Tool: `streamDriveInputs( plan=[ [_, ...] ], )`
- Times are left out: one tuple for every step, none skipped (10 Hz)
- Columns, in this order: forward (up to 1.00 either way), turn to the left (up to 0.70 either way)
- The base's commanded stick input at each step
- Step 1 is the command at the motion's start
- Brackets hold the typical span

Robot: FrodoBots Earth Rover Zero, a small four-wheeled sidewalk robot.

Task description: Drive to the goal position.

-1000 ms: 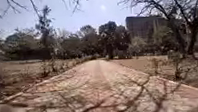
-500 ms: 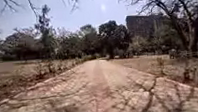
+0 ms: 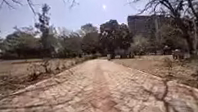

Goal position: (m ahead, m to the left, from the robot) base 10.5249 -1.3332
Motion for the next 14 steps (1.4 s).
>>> streamDriveInputs(
  plan=[
    [0.7, 0.0],
    [0.7, 0.0],
    [0.7, 0.0],
    [0.7, 0.0],
    [0.7, 0.0],
    [0.7, 0.0],
    [0.7, 0.0],
    [0.7, 0.0],
    [0.7, 0.0],
    [0.7, 0.0],
    [0.7, 0.0],
    [0.7, 0.0],
    [0.7, 0.0],
    [0.7, 0.0]
  ],
)
